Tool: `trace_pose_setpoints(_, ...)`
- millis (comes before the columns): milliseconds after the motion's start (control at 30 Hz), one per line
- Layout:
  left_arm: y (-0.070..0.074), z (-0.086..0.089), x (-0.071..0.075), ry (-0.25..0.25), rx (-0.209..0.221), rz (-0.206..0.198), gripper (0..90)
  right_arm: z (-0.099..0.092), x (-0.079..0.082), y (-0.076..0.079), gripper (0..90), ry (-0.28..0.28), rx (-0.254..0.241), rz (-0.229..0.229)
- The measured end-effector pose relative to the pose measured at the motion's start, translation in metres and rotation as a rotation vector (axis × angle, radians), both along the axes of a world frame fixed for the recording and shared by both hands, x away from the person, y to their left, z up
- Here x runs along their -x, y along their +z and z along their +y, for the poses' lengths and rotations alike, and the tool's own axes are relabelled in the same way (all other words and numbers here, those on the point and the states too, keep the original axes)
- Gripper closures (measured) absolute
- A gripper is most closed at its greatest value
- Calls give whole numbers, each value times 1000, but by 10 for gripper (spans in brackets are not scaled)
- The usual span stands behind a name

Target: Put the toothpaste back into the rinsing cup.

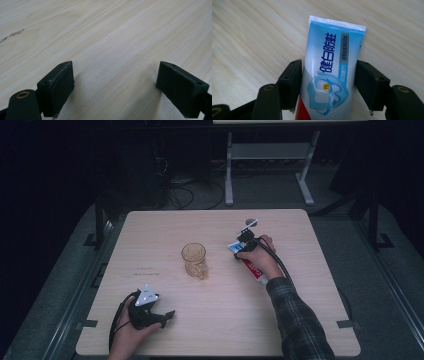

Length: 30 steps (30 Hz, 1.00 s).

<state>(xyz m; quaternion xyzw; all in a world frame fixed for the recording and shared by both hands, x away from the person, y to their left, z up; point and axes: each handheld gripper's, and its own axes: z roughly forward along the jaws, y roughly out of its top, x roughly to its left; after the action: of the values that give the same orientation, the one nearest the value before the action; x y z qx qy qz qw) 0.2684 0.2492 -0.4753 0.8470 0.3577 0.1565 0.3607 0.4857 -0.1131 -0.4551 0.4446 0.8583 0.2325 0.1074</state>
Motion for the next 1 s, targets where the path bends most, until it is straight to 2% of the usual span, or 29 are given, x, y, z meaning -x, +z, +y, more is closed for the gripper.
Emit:
trace_pose_setpoints(267,0,0,0,0,0,0,134,-1,1,2,568,-16,-6,-1)
trace_pose_setpoints(300,0,0,0,0,0,0,134,-2,1,6,660,-22,-15,3)
trace_pose_setpoints(333,0,0,0,0,0,0,134,-2,1,6,660,-22,-15,3)
trace_pose_setpoints(367,0,0,0,0,0,0,134,-6,2,11,707,-17,-41,10)
trace_pose_setpoints(467,0,0,0,0,0,0,134,-8,2,11,715,-21,-46,13)
trace_pose_setpoints(600,0,0,0,-1,-1,0,134,-12,3,13,718,-34,-81,19)
trace_pose_setpoints(700,0,0,0,-2,-3,0,134,-16,5,21,722,-33,-113,7)
trace_pose_setpoints(1000,0,0,0,1,0,-1,134,-22,15,38,726,-38,-168,-47)
